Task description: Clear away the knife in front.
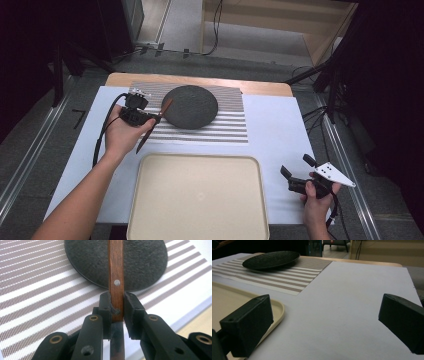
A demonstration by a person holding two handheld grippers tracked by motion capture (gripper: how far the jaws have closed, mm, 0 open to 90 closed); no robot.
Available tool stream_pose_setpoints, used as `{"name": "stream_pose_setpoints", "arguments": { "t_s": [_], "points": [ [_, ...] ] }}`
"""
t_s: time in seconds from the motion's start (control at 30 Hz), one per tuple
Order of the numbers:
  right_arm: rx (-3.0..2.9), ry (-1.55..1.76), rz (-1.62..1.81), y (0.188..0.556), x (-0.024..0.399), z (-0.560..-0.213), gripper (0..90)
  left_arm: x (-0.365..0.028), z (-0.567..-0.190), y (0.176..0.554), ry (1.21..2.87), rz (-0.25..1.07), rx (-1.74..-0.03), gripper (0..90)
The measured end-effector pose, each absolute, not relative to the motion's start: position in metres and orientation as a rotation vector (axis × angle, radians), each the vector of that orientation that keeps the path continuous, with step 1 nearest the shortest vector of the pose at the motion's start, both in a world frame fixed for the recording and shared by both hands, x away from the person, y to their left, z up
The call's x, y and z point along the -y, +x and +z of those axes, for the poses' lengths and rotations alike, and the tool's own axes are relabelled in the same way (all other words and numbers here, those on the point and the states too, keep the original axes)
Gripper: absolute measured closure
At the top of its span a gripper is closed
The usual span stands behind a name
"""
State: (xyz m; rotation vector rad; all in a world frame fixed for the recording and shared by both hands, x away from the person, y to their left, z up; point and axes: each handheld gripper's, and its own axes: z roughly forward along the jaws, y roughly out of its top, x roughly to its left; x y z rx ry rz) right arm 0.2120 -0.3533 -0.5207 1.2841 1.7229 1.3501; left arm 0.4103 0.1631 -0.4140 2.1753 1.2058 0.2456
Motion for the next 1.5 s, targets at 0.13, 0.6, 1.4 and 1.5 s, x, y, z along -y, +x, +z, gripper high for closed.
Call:
{"name": "stream_pose_setpoints", "arguments": {
  "t_s": [0.13,0.6,1.4,1.5],
  "points": [
    [-1.724,1.282,1.347,0.212,0.353,-0.521,0.0,-0.164,-0.414,0.396,2.175,0.235,-1.179,77.3],
    [-1.727,1.278,1.344,0.212,0.353,-0.521,0.0,-0.157,-0.417,0.349,2.187,0.236,-1.104,77.3],
    [-1.733,1.280,1.341,0.212,0.352,-0.521,0.0,-0.154,-0.436,0.282,2.153,0.116,-1.055,77.3],
    [-1.734,1.277,1.338,0.212,0.352,-0.521,0.0,-0.156,-0.442,0.274,2.141,0.093,-1.065,77.3]
  ]
}}
